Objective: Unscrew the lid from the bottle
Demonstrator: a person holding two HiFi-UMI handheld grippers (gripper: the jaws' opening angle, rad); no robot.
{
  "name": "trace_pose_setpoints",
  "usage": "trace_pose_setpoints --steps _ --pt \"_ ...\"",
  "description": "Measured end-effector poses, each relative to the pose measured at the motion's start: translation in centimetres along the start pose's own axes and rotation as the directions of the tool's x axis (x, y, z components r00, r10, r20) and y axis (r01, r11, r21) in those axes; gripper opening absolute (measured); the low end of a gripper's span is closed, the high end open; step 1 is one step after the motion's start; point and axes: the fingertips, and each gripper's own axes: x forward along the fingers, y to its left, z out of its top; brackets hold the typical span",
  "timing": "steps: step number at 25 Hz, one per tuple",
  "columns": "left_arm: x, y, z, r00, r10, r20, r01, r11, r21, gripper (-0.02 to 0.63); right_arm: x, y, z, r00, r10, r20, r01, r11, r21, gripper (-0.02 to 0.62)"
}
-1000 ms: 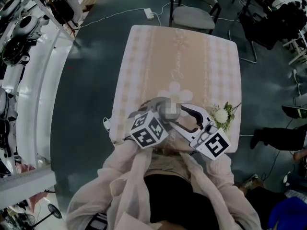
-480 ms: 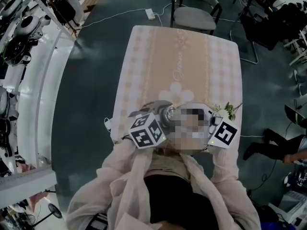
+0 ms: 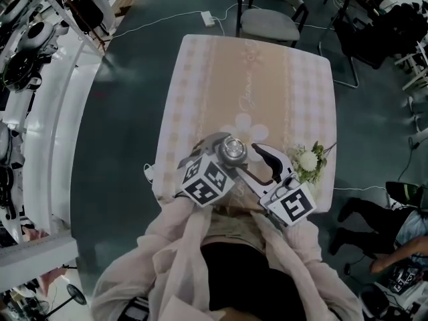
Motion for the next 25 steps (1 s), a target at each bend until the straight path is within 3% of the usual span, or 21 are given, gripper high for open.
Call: trace_pose_setpoints --steps 7,11,18,25 --pt "0.7 -0.8 0.1 1.0 0.009 -0.022 -0.008 0.999 0.031 0.396 0.9 0.2 -0.2 0.999 -0.048 -0.019 0.048 0.999 -0.008 0.245" --pt "0.8 -0.9 0.2 1.0 -0.014 -0.021 0.015 0.999 0.043 0.396 1.0 0.1 0.0 1.0 -0.023 0.002 0.023 1.0 0.02 0.241" --pt "0.0 -1.9 -0.5 0.991 -0.127 -0.044 0.133 0.976 0.174 0.396 0.8 1.4 0.1 0.983 0.185 -0.005 -0.185 0.982 -0.039 0.239" --pt "-0.4 -2.8 -0.7 0.97 -0.234 -0.064 0.242 0.923 0.3 0.396 0.3 2.3 -0.2 0.908 0.411 -0.083 -0.418 0.902 -0.112 0.239"
